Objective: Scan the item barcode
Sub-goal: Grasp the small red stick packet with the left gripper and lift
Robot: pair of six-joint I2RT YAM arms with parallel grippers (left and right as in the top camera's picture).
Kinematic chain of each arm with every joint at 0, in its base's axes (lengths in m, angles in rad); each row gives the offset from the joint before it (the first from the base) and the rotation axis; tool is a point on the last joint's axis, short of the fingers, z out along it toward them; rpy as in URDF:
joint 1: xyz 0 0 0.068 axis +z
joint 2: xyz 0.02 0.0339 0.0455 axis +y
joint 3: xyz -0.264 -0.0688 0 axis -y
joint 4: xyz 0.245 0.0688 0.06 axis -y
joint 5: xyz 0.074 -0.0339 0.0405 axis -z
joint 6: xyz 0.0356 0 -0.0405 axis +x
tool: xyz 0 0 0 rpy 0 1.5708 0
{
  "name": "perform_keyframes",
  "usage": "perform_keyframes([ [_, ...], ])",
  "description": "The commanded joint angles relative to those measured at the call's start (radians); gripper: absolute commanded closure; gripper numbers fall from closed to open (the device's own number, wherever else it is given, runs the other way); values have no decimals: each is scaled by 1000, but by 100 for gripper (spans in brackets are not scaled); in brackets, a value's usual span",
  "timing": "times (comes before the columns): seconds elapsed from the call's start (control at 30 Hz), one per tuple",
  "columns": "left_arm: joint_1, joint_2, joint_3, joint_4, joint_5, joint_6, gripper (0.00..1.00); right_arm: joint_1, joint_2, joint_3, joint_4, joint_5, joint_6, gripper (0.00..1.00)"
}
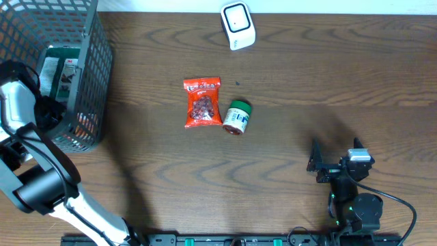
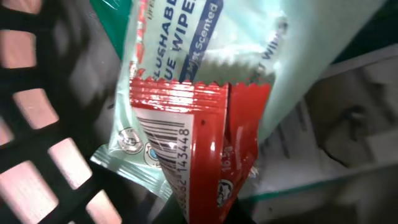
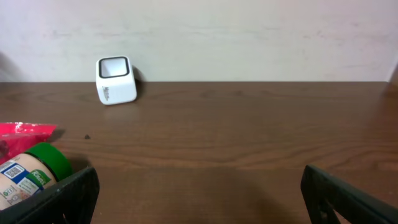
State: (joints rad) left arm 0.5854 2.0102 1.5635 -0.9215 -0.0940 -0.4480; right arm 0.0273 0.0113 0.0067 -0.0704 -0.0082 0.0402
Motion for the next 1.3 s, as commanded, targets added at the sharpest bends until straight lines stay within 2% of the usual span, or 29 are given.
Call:
perform_keyframes([
  [0.0,-4,-126,4,7,-4,-2,93,-4,-5,-2,-3,-1,-4,1],
  [0.37,-11,-520,6,71,-3,-2,93,-4,-5,-2,-3,-1,-4,1],
  [0.6,-65,-700,6,63,0,9,93,-4,-5,-2,-3,-1,-4,1],
  [1.03,-119,-705,6,46,11,47,93,-4,-5,-2,-3,-1,-4,1],
  [1.27,-127,-705,64,77,165,127,93,-4,-5,-2,-3,-1,-4,1],
])
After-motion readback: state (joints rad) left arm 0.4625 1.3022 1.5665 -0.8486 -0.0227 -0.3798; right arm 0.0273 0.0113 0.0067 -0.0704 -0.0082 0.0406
